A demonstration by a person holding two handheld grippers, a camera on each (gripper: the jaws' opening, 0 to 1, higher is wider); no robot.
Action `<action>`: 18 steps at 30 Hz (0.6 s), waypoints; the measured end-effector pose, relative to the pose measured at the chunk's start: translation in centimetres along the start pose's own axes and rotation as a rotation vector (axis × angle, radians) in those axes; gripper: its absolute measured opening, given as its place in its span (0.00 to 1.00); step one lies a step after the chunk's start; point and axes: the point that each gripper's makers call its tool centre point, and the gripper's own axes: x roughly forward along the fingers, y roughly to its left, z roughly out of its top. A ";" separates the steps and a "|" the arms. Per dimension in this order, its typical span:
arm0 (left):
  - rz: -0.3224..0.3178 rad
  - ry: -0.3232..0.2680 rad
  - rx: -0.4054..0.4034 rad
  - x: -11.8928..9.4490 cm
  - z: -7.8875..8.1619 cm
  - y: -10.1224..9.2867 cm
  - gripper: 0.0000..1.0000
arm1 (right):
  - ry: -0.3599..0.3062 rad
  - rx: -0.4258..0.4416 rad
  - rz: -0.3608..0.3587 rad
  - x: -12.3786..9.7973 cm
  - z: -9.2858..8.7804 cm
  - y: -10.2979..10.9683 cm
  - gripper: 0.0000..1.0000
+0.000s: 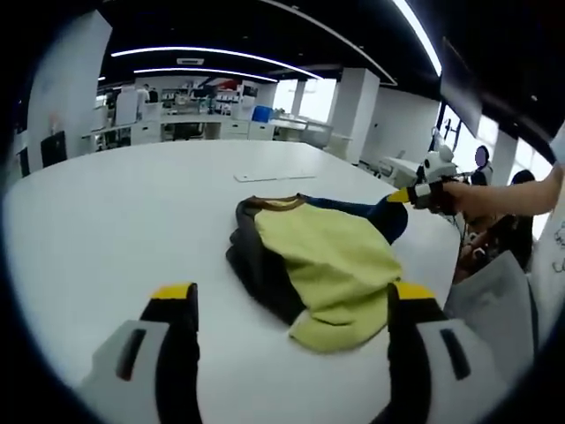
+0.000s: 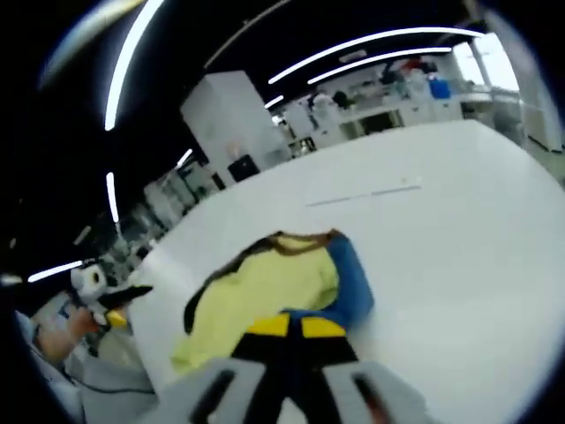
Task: Fold the garment on the visible template until the final outline fits inside the template.
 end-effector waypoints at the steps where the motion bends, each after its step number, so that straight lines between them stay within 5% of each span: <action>1: 0.002 0.000 -0.001 0.0 0.0 0.1 0.85 | -0.008 0.004 0.005 0.1 0.4 0.1 0.00; 12: 0.013 0.004 -0.015 -0.3 -0.5 0.4 0.84 | -0.067 0.007 0.045 2.0 3.4 1.8 0.00; 18: 0.008 0.006 -0.019 -0.2 -0.7 0.3 0.84 | -0.086 0.020 0.074 3.2 3.5 4.0 0.00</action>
